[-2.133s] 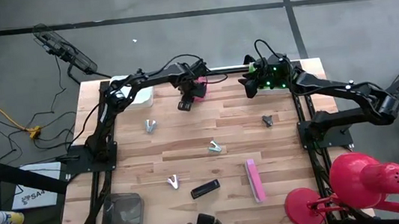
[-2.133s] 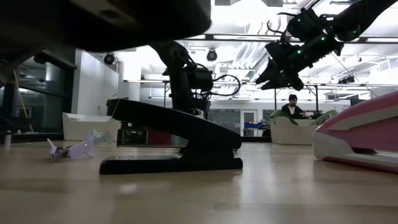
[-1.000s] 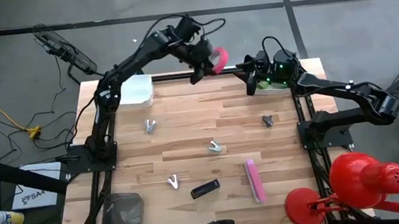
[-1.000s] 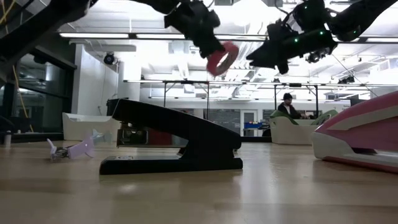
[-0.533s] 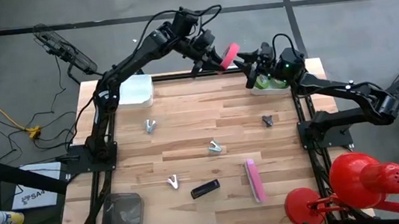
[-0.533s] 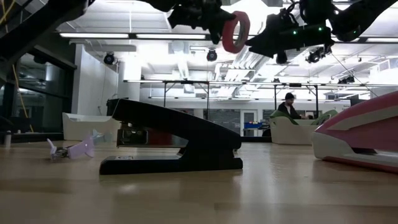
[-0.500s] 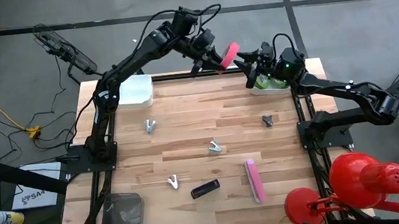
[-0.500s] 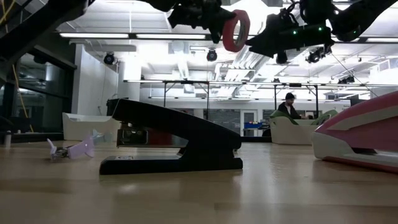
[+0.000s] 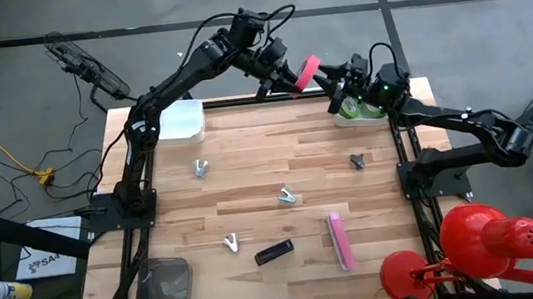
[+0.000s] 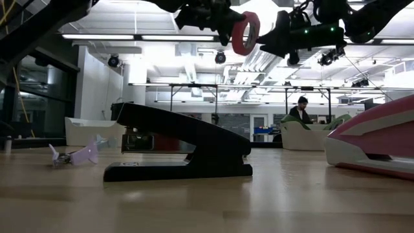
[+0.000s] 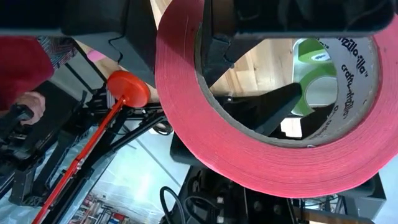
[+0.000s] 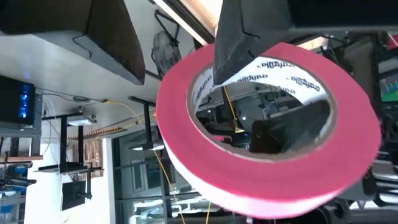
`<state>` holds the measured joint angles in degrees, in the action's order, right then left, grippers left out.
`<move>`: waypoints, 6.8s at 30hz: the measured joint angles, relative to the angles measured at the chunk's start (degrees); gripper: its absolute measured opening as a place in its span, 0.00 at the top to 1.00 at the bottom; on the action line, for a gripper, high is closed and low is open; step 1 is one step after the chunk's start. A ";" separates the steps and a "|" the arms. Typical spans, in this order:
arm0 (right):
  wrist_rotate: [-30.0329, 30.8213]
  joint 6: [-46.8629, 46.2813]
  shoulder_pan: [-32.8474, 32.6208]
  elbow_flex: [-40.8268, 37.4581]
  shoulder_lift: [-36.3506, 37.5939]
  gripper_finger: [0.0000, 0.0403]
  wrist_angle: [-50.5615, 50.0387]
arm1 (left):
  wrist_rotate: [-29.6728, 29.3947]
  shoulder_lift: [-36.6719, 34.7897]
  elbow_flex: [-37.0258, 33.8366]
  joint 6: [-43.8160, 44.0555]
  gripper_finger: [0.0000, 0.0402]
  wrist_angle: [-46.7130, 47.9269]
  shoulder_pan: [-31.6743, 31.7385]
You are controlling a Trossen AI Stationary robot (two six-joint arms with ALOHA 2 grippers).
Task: Pick and place Stapler, Stapler remover, tape
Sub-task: Put the pink tape into the right white bin, then put the black staple remover into the left white bin
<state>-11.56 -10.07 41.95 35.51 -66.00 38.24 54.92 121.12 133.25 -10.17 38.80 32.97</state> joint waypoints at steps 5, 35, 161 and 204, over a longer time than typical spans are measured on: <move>2.01 -0.31 0.00 0.00 -0.01 0.42 0.19 | -0.03 0.00 0.00 0.00 0.80 0.19 0.00; 4.79 1.51 -1.81 8.07 -6.81 0.41 -2.10 | 1.27 0.00 0.00 0.04 0.80 0.32 0.00; 59.43 -106.68 -2.91 6.69 -13.26 0.46 -78.64 | -20.83 -5.66 0.02 -1.97 0.43 27.35 9.38; 60.50 -56.02 -6.08 6.71 2.09 0.46 -75.89 | -23.69 -5.62 0.02 -0.04 0.43 27.79 9.38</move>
<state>48.94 -66.08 35.87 42.22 -63.91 -37.64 31.23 115.50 133.27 -10.22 66.59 42.35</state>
